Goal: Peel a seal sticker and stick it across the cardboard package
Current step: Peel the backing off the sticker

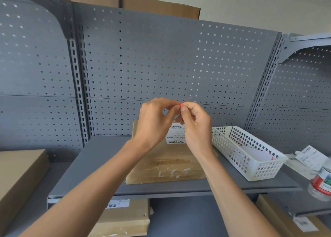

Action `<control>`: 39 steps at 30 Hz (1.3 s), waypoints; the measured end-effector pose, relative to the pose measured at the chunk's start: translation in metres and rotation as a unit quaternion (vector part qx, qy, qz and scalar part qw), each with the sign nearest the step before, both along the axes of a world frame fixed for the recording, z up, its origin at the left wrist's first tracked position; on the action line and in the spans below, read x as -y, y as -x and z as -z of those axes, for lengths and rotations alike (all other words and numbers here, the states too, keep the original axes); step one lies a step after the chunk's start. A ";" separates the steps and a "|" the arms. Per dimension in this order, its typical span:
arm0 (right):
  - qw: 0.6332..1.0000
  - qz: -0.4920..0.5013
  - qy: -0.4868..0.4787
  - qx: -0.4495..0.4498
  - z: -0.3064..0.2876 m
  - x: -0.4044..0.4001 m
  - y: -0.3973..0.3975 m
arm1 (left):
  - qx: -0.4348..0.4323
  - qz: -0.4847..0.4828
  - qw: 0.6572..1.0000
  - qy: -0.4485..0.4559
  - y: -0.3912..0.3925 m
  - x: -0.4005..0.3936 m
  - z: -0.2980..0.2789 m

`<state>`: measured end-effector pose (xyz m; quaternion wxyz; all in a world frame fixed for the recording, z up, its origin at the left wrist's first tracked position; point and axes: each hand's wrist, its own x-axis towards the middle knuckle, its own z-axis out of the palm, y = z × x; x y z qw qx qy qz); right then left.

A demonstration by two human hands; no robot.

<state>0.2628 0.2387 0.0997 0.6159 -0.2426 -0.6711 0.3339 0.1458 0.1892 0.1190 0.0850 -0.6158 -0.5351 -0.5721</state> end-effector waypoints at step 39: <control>0.997 0.015 0.068 -0.029 -0.005 0.002 -0.007 | 0.158 0.089 0.983 0.041 0.014 0.005 -0.009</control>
